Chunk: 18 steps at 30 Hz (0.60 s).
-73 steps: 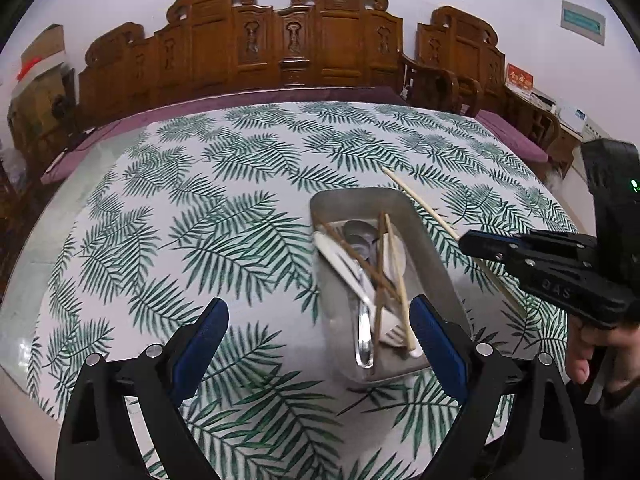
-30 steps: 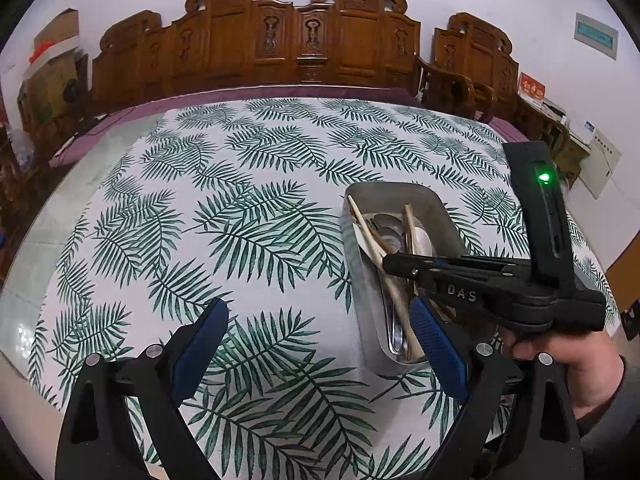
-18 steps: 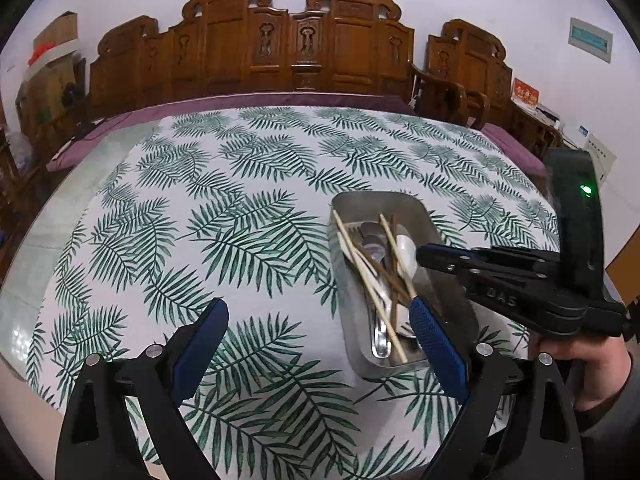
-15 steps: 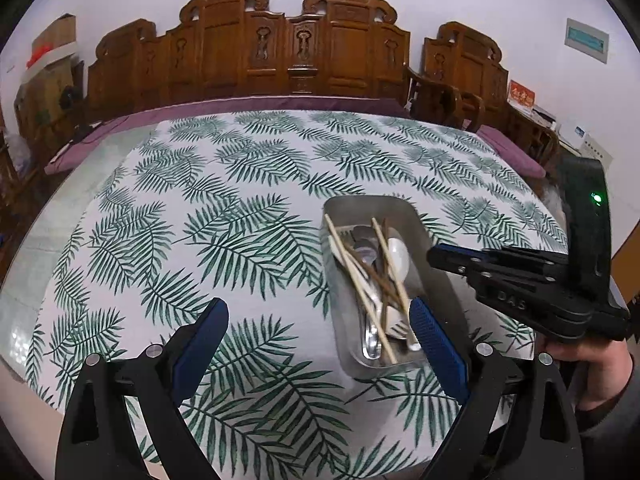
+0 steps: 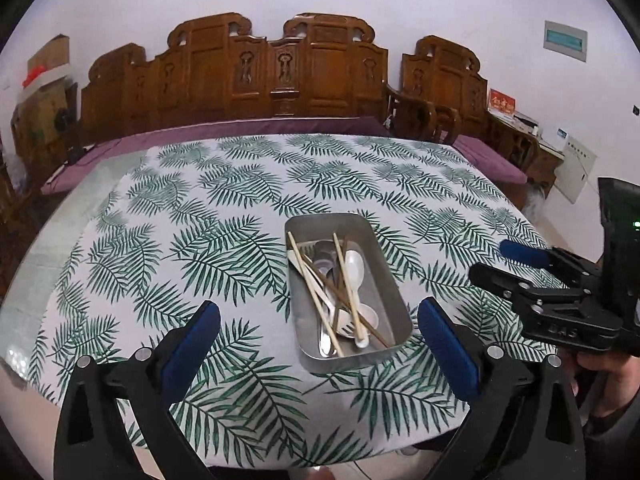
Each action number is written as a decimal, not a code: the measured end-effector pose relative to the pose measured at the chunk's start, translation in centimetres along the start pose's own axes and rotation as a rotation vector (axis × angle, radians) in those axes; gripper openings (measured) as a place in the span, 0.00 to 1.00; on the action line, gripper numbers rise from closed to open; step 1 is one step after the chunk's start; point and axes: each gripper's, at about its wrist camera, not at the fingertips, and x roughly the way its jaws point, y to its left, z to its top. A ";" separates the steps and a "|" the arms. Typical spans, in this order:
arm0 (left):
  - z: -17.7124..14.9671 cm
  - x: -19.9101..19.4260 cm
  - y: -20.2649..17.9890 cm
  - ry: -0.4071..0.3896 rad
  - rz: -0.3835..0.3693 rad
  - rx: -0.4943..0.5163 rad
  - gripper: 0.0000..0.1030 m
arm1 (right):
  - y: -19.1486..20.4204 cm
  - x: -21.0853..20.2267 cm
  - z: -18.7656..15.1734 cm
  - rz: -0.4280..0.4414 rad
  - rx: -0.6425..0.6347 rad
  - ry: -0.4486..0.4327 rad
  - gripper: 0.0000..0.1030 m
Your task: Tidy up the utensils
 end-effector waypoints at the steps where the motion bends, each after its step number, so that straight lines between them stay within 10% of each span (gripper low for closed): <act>1: -0.1 -0.3 -0.3 -0.005 -0.008 0.001 0.92 | 0.0 -0.5 -0.1 -0.004 0.003 -0.006 0.93; 18: -1.8 -4.4 -4.2 -0.014 -0.030 0.022 0.92 | -0.5 -7.9 -2.9 -0.078 0.039 -0.063 0.97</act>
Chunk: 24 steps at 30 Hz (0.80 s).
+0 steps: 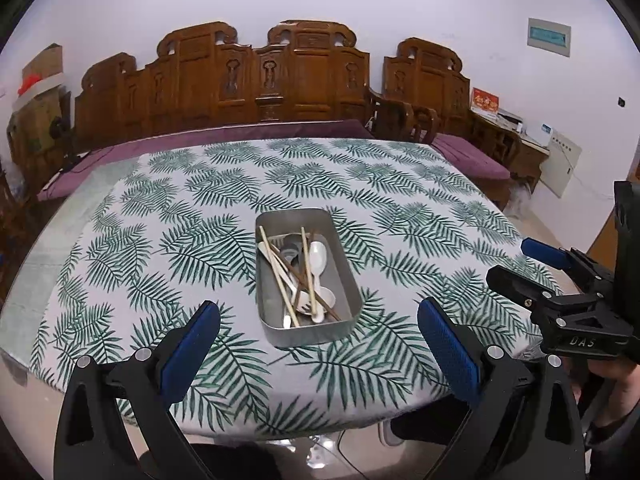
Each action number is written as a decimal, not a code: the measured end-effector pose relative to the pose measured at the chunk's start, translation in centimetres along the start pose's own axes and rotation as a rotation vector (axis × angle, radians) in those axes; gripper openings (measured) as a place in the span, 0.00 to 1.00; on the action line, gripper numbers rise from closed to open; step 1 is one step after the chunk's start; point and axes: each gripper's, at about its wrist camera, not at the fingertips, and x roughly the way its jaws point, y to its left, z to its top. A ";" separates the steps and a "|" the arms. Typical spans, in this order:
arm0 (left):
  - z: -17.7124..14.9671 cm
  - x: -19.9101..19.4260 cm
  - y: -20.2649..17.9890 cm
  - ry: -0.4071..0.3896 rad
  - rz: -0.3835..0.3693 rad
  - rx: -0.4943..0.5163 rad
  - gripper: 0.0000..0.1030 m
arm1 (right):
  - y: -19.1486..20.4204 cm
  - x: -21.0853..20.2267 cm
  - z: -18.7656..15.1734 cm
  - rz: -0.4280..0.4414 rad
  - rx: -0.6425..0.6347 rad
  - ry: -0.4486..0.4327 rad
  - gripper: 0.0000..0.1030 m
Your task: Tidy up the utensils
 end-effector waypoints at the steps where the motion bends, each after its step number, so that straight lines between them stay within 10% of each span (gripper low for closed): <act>1: -0.1 -0.3 -0.2 -0.003 0.000 0.001 0.92 | -0.2 -0.5 -0.2 -0.005 0.007 -0.003 0.97; 24: 0.9 -7.6 -2.2 -0.130 -0.013 0.015 0.92 | 0.4 -9.6 1.3 -0.054 0.009 -0.154 0.97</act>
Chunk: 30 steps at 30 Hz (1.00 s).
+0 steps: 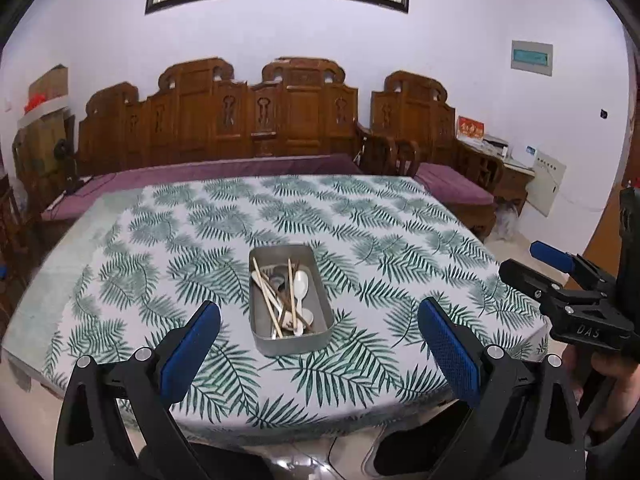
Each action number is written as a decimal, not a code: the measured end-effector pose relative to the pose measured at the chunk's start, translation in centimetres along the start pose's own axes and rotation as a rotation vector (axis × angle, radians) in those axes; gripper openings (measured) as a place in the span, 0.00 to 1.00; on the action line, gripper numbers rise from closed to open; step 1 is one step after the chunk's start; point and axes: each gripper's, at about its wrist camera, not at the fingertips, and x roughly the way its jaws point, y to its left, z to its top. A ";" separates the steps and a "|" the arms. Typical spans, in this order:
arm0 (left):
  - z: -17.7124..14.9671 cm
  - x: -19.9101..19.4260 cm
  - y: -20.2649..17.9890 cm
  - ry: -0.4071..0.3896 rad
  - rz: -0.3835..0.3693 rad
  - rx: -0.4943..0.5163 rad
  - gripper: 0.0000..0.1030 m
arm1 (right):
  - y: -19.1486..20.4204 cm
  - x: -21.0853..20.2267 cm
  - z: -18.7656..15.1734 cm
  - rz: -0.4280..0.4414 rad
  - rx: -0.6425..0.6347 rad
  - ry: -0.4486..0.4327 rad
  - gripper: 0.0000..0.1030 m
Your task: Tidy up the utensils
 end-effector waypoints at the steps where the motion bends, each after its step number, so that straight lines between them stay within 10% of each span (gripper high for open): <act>1: 0.2 -0.4 -0.1 -0.009 -0.001 0.002 0.92 | 0.1 -0.4 0.3 0.002 0.000 -0.010 0.97; 30: 2.4 -7.1 -1.8 -0.176 -0.084 0.046 0.92 | 3.2 -7.9 3.7 0.070 -0.062 -0.176 0.97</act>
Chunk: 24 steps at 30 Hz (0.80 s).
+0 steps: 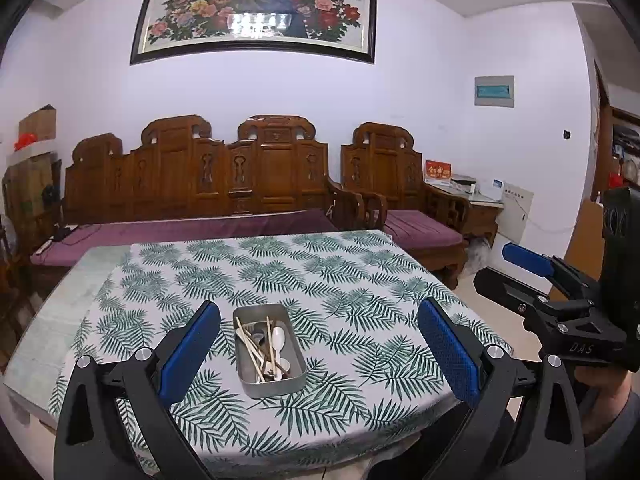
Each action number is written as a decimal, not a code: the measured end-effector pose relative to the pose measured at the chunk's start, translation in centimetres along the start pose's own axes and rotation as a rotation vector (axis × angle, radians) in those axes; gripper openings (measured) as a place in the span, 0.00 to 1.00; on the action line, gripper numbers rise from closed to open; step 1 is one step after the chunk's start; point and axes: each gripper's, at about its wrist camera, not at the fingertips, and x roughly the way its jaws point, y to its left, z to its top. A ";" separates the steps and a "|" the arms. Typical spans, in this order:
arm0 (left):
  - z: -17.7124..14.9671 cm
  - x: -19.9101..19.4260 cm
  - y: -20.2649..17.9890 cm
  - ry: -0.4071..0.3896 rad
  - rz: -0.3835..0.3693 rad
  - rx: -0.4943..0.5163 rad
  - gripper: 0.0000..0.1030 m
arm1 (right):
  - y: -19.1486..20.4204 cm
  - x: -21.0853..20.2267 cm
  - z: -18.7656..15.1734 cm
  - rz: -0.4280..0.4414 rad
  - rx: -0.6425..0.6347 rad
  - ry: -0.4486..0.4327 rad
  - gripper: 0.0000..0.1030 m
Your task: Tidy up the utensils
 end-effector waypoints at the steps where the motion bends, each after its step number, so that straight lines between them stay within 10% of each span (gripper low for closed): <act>1: 0.0 0.0 0.1 0.001 0.000 -0.002 0.92 | 0.1 0.0 0.0 0.000 0.001 0.001 0.97; 24: -0.1 0.1 0.3 -0.011 0.017 -0.007 0.92 | 0.0 0.1 0.0 0.001 0.002 0.001 0.97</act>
